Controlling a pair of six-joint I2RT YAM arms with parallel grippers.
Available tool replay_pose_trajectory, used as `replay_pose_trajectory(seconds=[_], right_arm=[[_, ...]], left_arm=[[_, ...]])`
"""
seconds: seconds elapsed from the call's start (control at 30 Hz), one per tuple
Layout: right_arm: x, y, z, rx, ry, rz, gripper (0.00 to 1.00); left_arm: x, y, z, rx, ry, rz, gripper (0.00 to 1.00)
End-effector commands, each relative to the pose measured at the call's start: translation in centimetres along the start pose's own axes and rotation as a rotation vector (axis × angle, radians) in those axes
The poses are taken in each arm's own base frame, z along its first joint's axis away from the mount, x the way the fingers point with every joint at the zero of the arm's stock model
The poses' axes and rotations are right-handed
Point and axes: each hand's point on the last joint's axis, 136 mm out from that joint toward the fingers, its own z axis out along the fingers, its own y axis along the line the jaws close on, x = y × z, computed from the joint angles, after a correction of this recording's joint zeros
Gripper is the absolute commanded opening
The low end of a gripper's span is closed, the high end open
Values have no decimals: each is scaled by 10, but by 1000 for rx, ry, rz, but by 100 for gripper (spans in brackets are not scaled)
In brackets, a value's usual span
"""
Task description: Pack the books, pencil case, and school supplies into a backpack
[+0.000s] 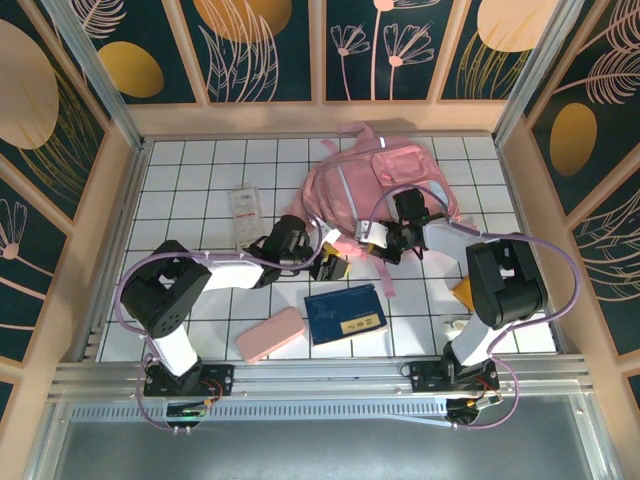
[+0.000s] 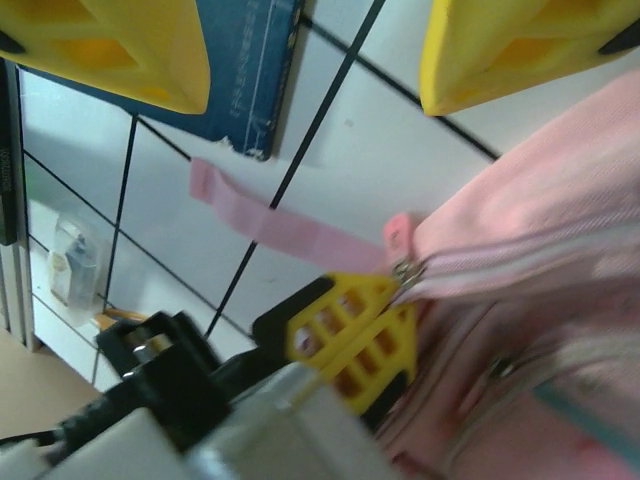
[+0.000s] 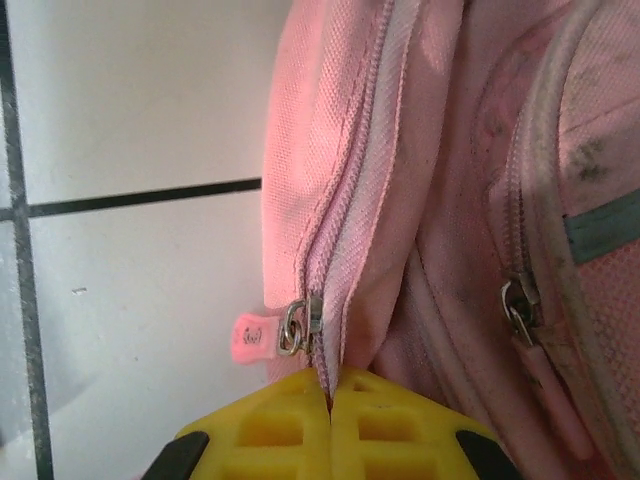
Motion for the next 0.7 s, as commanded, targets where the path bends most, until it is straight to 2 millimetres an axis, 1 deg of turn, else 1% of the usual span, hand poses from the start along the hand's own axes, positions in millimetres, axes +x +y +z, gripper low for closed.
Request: replay_pose_trajectory(seconds=[0.0,0.1,0.2,0.3,0.43,0.57,0.6,0.67], right_arm=[[-44,-5,-23,4,-148,-23,0],[-60,-8,-34,23,-205,-32,0],[-64,-10,-39,40,-222,-43,0],[-67,-8,-42,43,-241,-44,0],[-78,-6,-49,48,-312,-27,0],[-83,-3,-52,48,-344,-15,0],[-83,-3,-53,54,-345,-10,0],[-84,-4,-54,70,-358,2,0]], left_arm=[[-26,-4,7,25,-125,104,58],[-30,-2,18,27,-134,115,59],[-32,3,27,31,-131,120,59],[-33,4,29,35,-157,131,58],[-36,8,32,25,-212,142,58],[-37,10,33,3,-267,191,58],[-37,14,34,-21,-275,193,58],[-38,28,38,-102,-270,184,59]])
